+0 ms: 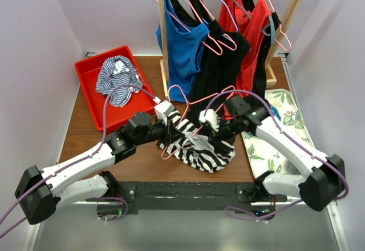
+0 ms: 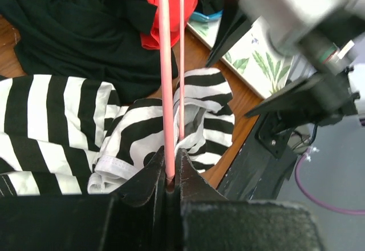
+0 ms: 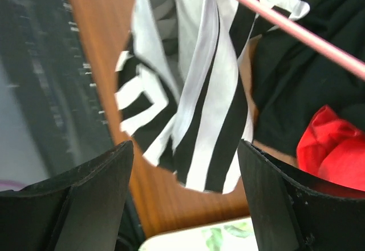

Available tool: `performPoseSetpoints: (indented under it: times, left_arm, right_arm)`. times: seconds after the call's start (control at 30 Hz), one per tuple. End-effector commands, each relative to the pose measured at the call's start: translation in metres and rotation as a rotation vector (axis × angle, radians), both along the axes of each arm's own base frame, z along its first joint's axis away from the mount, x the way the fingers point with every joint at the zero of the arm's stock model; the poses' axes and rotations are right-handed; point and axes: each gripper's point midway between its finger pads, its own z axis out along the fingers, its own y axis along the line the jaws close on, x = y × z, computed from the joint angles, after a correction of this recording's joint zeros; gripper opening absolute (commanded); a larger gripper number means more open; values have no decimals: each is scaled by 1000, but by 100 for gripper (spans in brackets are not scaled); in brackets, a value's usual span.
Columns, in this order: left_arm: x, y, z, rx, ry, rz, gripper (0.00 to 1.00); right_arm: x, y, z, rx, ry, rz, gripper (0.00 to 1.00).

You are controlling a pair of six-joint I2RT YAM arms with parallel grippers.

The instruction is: Place the tank top on the hanger

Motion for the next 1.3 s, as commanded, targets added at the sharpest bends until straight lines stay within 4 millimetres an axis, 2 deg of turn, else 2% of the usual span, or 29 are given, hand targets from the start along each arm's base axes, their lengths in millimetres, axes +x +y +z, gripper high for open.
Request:
performPoseSetpoints:
  times: [0.0, 0.13, 0.23, 0.33, 0.43, 0.47, 0.57, 0.9, 0.93, 0.97, 1.03, 1.13, 1.17, 1.27]
  left_arm:
    - [13, -4, 35, -124, -26, 73, 0]
    - [15, 0, 39, -138, -12, 109, 0]
    - [15, -1, 42, -150, -5, 109, 0]
    - [16, -1, 46, -154, -10, 113, 0]
    - [17, 3, 47, -152, -14, 126, 0]
    - [17, 4, 47, -148, -15, 130, 0]
    - [17, 11, 43, -129, -19, 144, 0]
    - [12, 23, 47, -119, -62, 127, 0]
    - [11, 23, 49, -123, -75, 120, 0]
    - [8, 22, 49, -124, -77, 100, 0]
    - [3, 20, 52, -123, -108, 53, 0]
    - [-9, 16, 51, -111, -129, -34, 0]
    - [-14, 15, 50, -110, -130, -63, 0]
    - [-21, 14, 50, -107, -144, -111, 0]
  right_arm:
    - [31, 15, -13, -103, -152, -40, 78]
    - [42, 29, -12, -83, -188, -72, 78]
    - [50, 31, -14, -82, -216, -117, 77]
    - [63, 27, -16, -110, -261, -165, 72]
    - [70, 21, -14, -128, -305, -201, 62]
    - [71, 18, -15, -136, -314, -210, 55]
    - [74, 4, -10, -154, -355, -253, 50]
    - [105, -57, 5, -137, -434, -562, 49]
    - [110, -62, 6, -133, -441, -591, 47]
    - [113, -65, 7, -134, -445, -612, 38]
    - [122, -74, 13, -123, -456, -660, 30]
    - [131, -77, 19, -70, -425, -693, 17]
    - [133, -79, 21, -61, -416, -712, 9]
    - [130, -63, 25, 22, -338, -665, 0]
